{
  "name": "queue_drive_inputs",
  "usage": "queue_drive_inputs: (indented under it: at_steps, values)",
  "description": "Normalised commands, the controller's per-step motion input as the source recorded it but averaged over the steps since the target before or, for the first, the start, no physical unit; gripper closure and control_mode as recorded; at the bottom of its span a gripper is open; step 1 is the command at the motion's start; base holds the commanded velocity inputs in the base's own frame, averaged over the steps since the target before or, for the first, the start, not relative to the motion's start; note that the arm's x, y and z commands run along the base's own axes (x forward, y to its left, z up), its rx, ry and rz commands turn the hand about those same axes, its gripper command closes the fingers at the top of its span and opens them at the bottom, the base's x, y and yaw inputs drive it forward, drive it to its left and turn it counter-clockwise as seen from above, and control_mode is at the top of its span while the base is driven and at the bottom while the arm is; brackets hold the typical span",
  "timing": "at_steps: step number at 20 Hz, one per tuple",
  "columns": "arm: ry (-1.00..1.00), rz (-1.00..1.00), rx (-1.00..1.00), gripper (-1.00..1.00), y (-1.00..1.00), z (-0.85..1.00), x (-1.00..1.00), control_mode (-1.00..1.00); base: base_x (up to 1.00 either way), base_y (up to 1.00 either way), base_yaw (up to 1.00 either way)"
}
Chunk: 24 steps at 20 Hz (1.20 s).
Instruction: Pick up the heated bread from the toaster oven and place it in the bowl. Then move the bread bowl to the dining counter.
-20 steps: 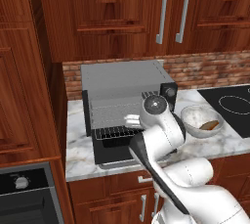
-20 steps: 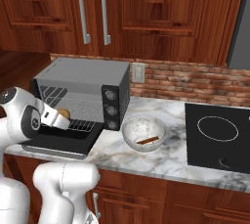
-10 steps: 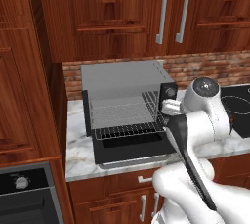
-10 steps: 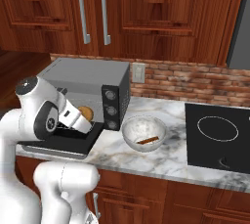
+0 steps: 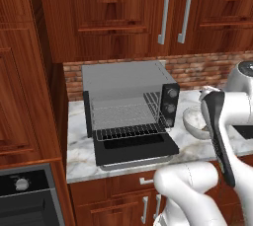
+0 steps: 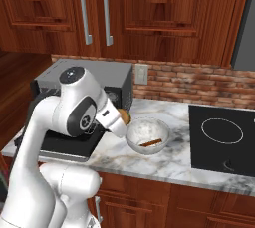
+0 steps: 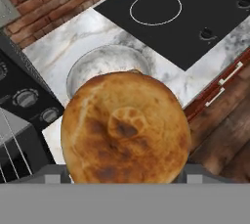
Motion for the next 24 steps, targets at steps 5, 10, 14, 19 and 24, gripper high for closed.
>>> queue_drive_inputs:
  at_steps: [5,10,14,19,24]
  values:
    - [0.09,-0.02,0.00,1.00,-0.73,-0.02,0.53,-1.00,0.00,0.00,0.00]
    - [0.11,0.00,0.00,1.00,-0.28,-0.18,0.34,-1.00,0.00,0.00,0.00]
    - [0.07,0.00,0.02,1.00,-0.03,-0.46,0.35,-1.00,0.00,0.00,0.00]
    - [0.04,0.00,0.04,1.00,-0.01,-0.56,0.45,-1.00,0.00,0.00,0.00]
    - [0.00,0.00,0.05,1.00,-0.04,-0.63,0.33,-1.00,0.00,0.00,0.00]
